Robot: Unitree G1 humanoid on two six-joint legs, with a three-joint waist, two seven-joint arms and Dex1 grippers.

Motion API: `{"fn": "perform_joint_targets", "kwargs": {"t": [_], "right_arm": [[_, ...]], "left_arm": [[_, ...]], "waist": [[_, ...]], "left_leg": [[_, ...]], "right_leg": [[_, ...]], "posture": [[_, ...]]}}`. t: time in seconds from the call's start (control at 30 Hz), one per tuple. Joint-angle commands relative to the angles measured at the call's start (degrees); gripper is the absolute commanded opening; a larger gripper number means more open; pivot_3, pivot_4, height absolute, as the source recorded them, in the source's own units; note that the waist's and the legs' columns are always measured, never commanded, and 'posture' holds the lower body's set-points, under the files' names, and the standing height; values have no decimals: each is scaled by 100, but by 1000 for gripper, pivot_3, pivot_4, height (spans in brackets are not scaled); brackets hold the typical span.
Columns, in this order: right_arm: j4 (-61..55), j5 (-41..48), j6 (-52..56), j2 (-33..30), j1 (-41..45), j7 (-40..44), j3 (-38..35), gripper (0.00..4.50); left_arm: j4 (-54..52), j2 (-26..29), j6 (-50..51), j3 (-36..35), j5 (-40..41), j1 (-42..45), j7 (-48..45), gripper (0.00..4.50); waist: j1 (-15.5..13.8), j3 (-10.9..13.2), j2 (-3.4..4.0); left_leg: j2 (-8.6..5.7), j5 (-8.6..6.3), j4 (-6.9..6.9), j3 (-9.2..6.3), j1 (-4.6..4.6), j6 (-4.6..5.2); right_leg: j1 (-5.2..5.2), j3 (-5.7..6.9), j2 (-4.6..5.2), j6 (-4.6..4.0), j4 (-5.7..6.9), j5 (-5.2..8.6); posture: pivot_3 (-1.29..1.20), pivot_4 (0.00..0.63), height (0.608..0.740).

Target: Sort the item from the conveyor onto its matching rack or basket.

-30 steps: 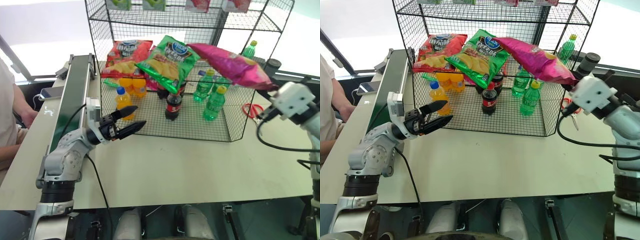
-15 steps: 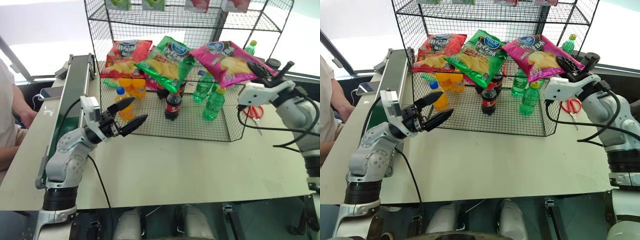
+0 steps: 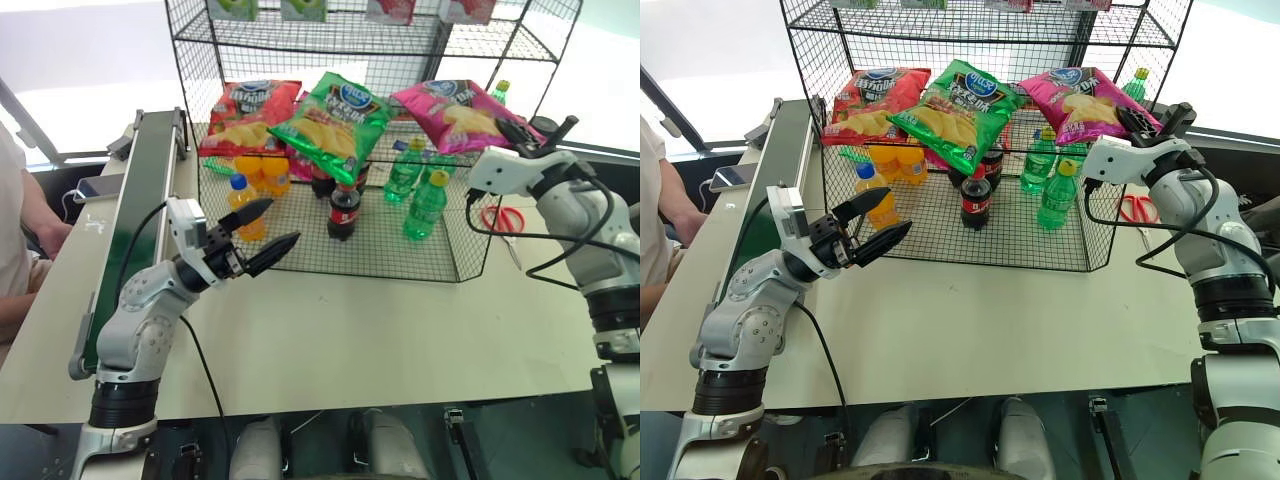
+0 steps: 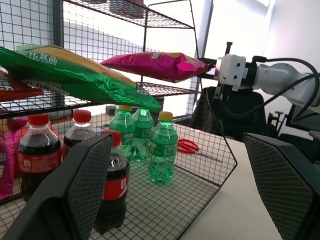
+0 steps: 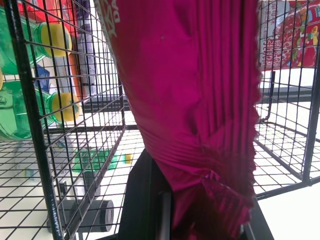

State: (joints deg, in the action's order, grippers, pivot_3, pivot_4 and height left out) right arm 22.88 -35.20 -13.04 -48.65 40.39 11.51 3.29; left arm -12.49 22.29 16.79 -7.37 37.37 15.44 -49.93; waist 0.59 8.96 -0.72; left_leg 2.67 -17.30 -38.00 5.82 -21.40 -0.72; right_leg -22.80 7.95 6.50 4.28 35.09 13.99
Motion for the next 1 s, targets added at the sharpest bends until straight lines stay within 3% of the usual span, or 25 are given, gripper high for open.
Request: {"fn": "perform_joint_targets", "kwargs": {"t": [0.03, 0.2, 0.23, 0.63, 0.8, 0.9, 1.0], "right_arm": [[-34, 292, 125, -123, 156, 190, -175, 1747], [-295, 917, 224, -3, 129, 632, -291, 4231], [-386, 1155, 195, 21, 101, 831, -321, 4372], [-661, 2749, -426, 8, -333, 1847, -621, 4372], [-487, 2736, -645, -11, -385, 1883, -550, 4372], [-450, 2768, -712, 42, -425, 1950, -508, 3552], [-337, 2701, -762, 52, -429, 1882, -524, 2233]], "left_arm": [[-176, -15, -121, 73, -35, 4, -10, 4500], [-160, -28, -165, 114, -105, -45, -38, 4500], [-155, -27, -179, 127, -115, -51, -35, 4500], [-75, -28, -387, 304, -333, -122, -64, 4500], [-35, -26, -455, 326, -407, -88, -42, 4500], [-18, -17, -499, 338, -449, -81, -21, 4500], [-20, -16, -514, 353, -459, -82, -14, 4500]], "waist": [[3, 0, 0], [16, 0, 0], [17, 0, 0], [5, 0, 1], [8, 0, 0], [7, 0, 1], [6, 0, 1]], "left_leg": [[0, 0, 0, 0, 0, 0], [1, 0, 2, 1, 0, 0], [1, 0, 2, 0, 1, 0], [2, -2, 2, -3, 1, 3], [2, -2, 2, -4, 1, 3], [2, -2, 2, -4, 1, 3], [2, -2, 2, -4, 2, 4]], "right_leg": [[0, 0, 0, 0, 0, 0], [-2, 0, -1, 0, 1, 0], [-1, 1, -1, 0, 1, 0], [-1, 2, 0, -1, 1, -1], [-2, 2, -1, -1, 1, -1], [-2, 2, 0, -1, 1, -1], [-2, 2, 0, -1, 1, -1]], "posture": [[0, 150, 740], [0, 150, 740], [0, 150, 740], [0, 150, 740], [0, 150, 740], [0, 150, 740], [0, 150, 740]]}}
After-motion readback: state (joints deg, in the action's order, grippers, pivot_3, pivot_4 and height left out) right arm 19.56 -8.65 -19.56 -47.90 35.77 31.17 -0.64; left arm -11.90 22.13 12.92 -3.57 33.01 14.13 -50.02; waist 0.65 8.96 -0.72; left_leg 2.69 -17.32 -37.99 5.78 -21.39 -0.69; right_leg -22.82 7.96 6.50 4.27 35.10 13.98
